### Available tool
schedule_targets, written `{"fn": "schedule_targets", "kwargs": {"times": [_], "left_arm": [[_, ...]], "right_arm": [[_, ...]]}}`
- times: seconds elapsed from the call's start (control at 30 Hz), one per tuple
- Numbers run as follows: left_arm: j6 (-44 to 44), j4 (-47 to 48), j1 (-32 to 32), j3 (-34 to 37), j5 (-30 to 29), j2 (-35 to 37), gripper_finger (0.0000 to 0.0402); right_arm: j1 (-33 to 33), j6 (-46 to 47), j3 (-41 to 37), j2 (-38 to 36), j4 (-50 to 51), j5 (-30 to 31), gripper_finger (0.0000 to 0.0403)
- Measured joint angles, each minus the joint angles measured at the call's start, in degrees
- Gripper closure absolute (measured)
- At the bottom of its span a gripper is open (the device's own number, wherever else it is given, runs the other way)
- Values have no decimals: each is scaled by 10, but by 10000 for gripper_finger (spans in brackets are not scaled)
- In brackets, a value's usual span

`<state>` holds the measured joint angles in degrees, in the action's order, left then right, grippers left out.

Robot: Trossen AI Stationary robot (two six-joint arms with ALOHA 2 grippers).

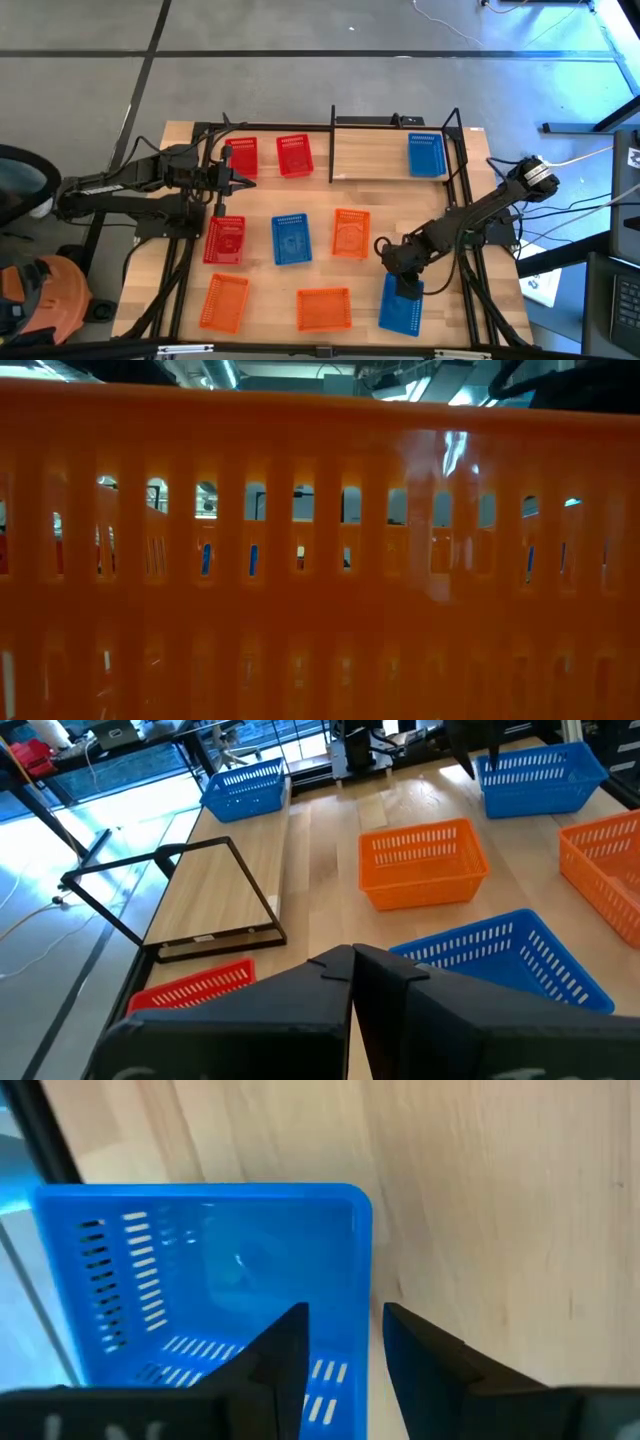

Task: Stack baskets on shelf by color
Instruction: Stack the right blue basket on top of the blue basket on the shelf

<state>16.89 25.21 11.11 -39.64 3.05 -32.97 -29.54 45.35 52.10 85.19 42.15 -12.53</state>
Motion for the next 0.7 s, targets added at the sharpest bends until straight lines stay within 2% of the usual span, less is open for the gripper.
{"fn": "schedule_targets", "kwargs": {"times": [0.33,0.4,0.5,0.6,0.7], "left_arm": [[-3,0,0,0,0,0,401],[-3,0,0,0,0,0,401],[-3,0,0,0,0,0,401],[-3,0,0,0,0,0,401],[-2,0,0,0,0,0,401]], "right_arm": [[0,-10,0,50,-4,8,284],[0,-9,0,56,-12,7,309],[13,0,1,57,-24,-24,379],[29,5,18,56,3,-42,390],[48,-37,57,52,80,-48,397]]}}
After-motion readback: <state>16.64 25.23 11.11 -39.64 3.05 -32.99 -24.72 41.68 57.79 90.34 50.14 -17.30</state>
